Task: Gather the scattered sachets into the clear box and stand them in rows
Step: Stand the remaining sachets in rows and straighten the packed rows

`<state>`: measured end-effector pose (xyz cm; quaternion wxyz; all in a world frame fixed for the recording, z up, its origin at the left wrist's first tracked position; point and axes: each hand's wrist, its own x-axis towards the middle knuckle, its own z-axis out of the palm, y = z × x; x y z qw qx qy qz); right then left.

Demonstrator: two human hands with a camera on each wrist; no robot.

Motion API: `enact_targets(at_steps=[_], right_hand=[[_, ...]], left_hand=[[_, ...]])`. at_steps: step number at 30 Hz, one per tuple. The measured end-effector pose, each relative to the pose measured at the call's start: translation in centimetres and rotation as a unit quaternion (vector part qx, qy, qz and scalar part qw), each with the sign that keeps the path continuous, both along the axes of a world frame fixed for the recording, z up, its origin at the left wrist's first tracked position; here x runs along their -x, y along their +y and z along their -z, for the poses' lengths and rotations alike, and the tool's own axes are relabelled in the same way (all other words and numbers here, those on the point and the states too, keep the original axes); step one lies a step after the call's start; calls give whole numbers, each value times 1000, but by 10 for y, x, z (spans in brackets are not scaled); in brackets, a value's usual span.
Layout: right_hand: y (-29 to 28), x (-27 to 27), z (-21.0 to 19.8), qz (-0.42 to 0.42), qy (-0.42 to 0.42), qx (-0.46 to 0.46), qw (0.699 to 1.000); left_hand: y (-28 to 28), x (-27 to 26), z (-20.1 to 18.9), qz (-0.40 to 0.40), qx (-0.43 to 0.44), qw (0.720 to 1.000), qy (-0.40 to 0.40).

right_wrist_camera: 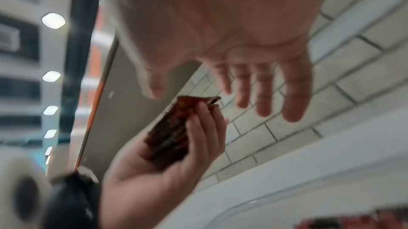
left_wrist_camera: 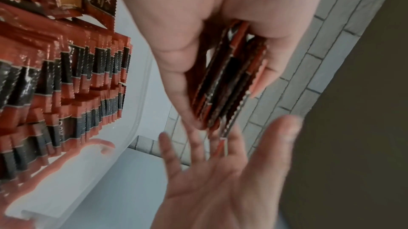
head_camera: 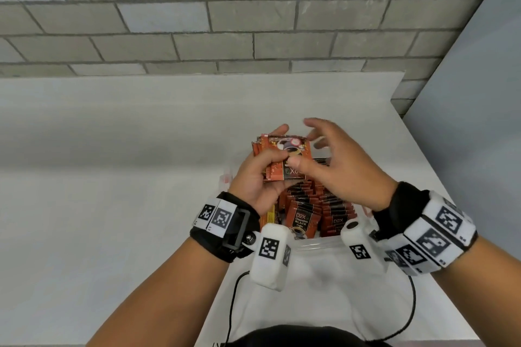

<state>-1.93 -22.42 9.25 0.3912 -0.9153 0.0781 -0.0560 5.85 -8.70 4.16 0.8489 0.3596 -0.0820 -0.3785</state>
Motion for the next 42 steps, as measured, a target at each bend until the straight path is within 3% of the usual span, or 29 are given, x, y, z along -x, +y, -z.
enact_targets(at_steps=[2, 6, 10, 12, 14, 16, 19, 29, 34, 42], right_hand=[[-2, 3, 1, 61, 12, -50, 997], [-1, 5, 6, 50, 23, -175, 983], [-8, 2, -7, 85, 1, -385, 919], [-15, 3, -11, 89, -5, -396, 914], [-23, 5, -8, 82, 6, -324, 942], [-30, 8, 0, 62, 38, -197, 978], [-29, 11, 17, -5, 120, -58, 991], [7, -3, 53, -162, 250, 150, 943], [18, -5, 57, -209, 235, 280, 907], [21, -1, 65, -226, 184, 387, 875]], left_hand=[[2, -3, 0, -14, 21, 1000, -4], [1, -3, 4, -3, 15, 1000, -19], [5, -5, 8, 13, 13, 1000, 2], [12, -11, 11, -30, -4, 999, 11], [20, -18, 13, -62, -15, 998, 17], [30, -25, 16, -87, -30, 996, 21], [41, -30, 22, -107, -47, 993, 22], [46, -29, 31, -100, -70, 992, 29], [46, -29, 32, -94, -67, 993, 30], [44, -26, 35, -81, -66, 994, 28]])
